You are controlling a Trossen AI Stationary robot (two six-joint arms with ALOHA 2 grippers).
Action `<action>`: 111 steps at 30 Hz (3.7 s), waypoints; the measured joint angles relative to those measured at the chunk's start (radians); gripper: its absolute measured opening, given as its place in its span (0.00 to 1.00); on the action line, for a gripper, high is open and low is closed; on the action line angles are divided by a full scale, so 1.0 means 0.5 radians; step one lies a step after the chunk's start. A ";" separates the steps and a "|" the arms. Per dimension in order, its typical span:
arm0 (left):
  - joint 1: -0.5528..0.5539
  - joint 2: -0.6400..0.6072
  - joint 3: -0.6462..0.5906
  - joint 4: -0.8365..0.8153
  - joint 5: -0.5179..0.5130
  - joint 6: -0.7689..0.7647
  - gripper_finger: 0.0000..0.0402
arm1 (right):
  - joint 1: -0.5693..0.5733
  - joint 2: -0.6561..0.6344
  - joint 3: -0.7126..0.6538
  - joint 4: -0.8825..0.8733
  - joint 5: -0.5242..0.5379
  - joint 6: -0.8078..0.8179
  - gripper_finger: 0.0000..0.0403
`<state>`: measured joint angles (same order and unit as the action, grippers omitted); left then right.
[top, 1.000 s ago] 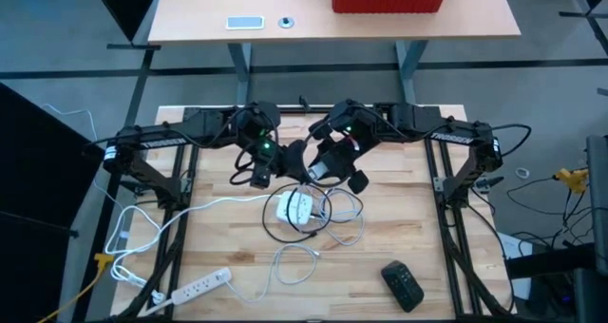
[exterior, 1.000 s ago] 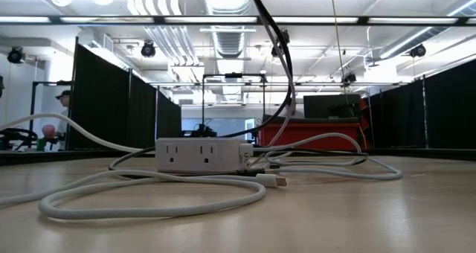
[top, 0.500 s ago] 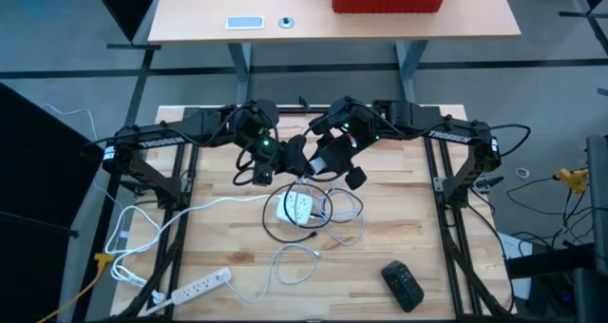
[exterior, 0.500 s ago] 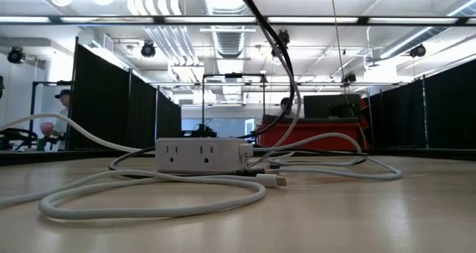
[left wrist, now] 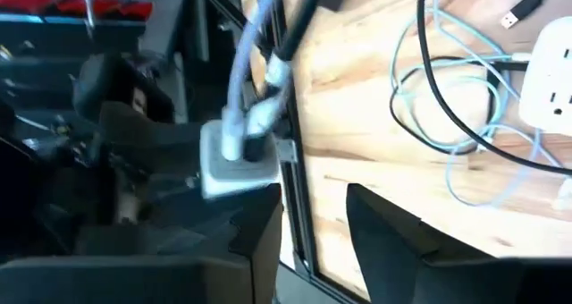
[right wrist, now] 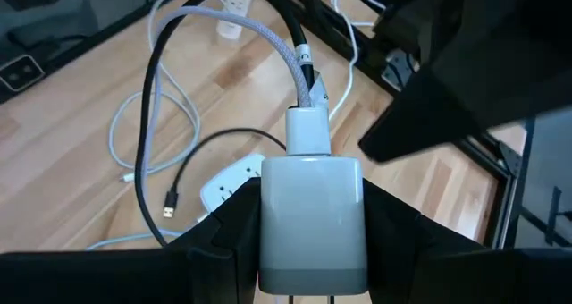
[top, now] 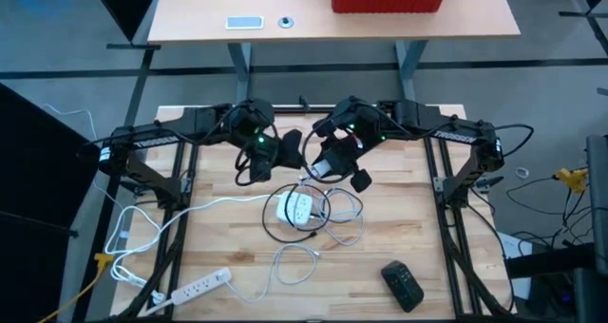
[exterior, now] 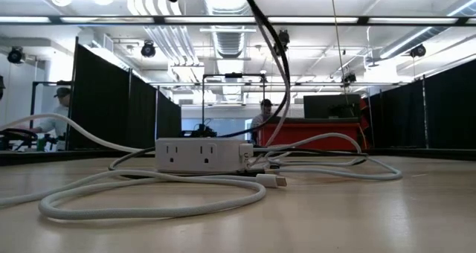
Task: Insert USB
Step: Insert the purple USB cable into the white charger adapter, then insert the white charger adapter with USB cables into the black outlet extension
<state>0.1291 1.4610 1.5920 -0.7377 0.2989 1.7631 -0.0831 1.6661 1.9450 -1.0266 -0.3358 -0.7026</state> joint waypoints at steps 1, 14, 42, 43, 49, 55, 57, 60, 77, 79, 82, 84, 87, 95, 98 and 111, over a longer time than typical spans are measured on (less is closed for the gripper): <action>0.001 -0.008 -0.001 0.001 -0.028 -0.023 0.27 | -0.001 0.000 0.000 0.000 0.009 0.006 0.31; 0.283 -0.096 0.000 -0.187 -0.082 -1.011 0.20 | -0.017 0.008 -0.002 0.038 0.042 0.099 0.31; 0.329 -0.315 0.005 -0.315 -0.053 -1.278 0.00 | -0.105 0.005 0.081 0.170 -0.078 0.246 0.31; 0.329 -0.315 0.005 -0.319 -0.053 -1.278 0.00 | -0.105 0.005 0.081 0.169 -0.076 0.257 0.31; 0.329 -0.313 0.005 -0.353 -0.054 -1.278 0.00 | -0.050 0.005 0.087 0.169 -0.029 0.394 0.31; 0.329 -0.313 0.005 -0.344 -0.053 -1.230 0.00 | 0.101 0.005 0.090 0.169 0.097 0.744 0.31; 0.327 -0.309 0.005 -0.269 -0.018 -0.982 0.00 | 0.154 0.005 0.090 0.167 0.106 0.974 0.31; 0.321 -0.296 0.005 -0.140 0.058 -0.605 0.00 | 0.238 0.004 0.090 0.167 0.132 1.313 0.31; 0.286 -0.157 0.005 0.013 0.099 -3.913 0.00 | 0.512 -0.017 0.086 -0.062 0.573 1.643 0.31; 0.286 -0.126 0.005 0.067 0.055 -3.951 0.00 | 0.492 -0.018 0.075 -0.071 0.574 1.585 0.31; 0.286 -0.078 0.006 0.102 -0.053 -3.904 0.00 | 0.452 -0.019 0.064 -0.141 0.574 1.496 0.31; 0.287 -0.048 0.006 0.101 -0.057 -3.867 0.00 | 0.414 -0.030 0.061 -0.189 0.567 1.400 0.31; 0.287 -0.034 0.007 0.149 -0.061 -3.764 0.00 | 0.321 -0.088 0.059 -0.248 0.522 1.259 0.31; -0.006 -0.234 0.006 0.286 -0.638 -3.072 0.00 | -0.011 -0.346 0.019 -0.356 0.299 0.926 0.31; -0.164 -0.291 0.009 0.337 -0.740 -2.745 0.00 | -0.163 -0.374 -0.044 -0.232 0.130 0.912 0.31; -0.241 -0.098 0.002 0.358 -1.348 -1.874 0.15 | -0.340 -0.201 -0.114 0.020 -0.748 0.600 0.31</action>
<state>0.0086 1.4121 1.5929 -0.5589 -0.3752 0.8262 -0.2533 1.5656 1.8881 -1.0164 -0.7099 -0.4024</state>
